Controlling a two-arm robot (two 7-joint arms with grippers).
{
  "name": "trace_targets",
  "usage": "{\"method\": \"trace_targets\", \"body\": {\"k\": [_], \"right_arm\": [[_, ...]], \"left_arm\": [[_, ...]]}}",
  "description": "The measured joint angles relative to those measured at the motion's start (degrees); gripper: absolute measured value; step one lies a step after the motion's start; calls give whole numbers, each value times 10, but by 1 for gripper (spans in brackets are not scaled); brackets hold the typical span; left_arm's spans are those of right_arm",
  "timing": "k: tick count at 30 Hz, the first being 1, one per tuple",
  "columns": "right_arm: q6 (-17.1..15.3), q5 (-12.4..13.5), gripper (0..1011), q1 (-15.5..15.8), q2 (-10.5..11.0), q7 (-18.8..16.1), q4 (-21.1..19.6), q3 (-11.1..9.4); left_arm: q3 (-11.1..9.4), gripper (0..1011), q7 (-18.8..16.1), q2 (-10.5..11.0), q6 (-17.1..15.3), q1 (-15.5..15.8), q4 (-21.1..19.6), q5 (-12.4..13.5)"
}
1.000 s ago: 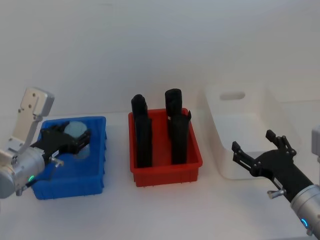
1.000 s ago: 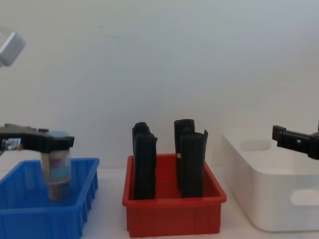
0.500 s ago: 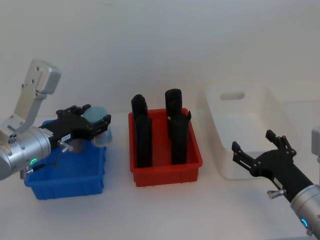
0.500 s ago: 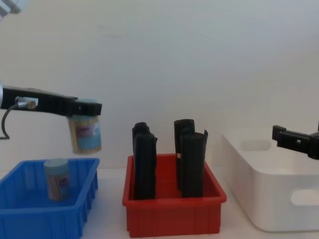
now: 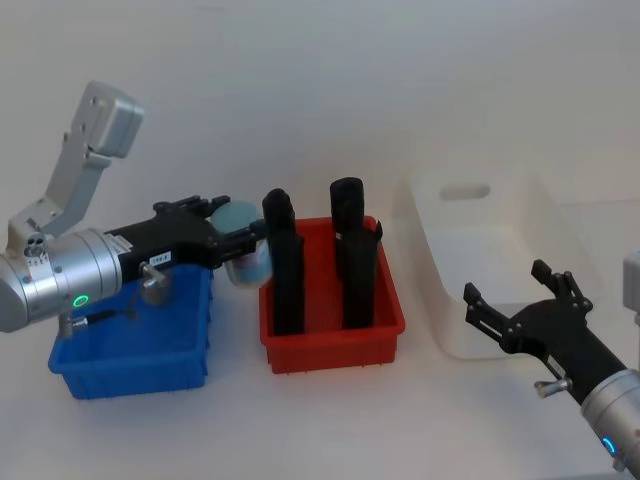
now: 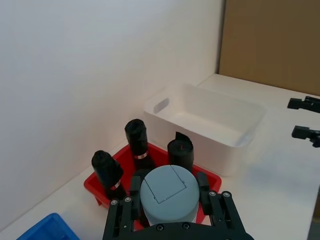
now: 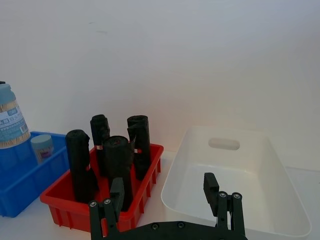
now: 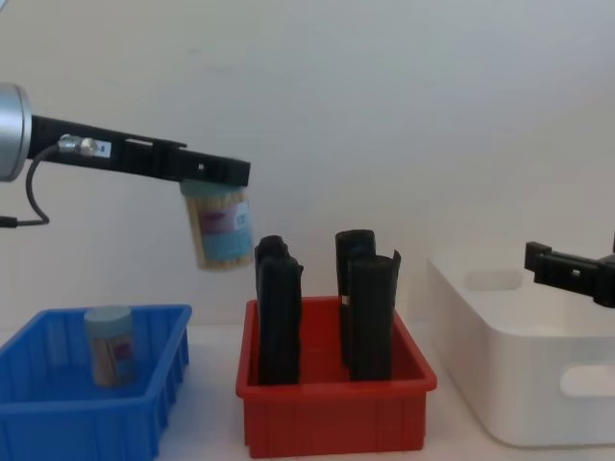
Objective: Pick the cotton swabs from the blue box and place them into the white box.
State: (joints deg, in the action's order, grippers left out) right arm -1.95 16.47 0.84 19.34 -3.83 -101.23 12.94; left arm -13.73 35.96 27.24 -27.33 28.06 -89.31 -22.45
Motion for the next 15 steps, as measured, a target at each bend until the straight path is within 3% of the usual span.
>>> {"method": "trace_targets", "body": {"k": [15], "right_arm": [[-2, 1, 1002, -1, 0, -8, 0, 0]], "left_arm": [[-5, 670, 39, -4, -20, 16, -6, -9]]}}
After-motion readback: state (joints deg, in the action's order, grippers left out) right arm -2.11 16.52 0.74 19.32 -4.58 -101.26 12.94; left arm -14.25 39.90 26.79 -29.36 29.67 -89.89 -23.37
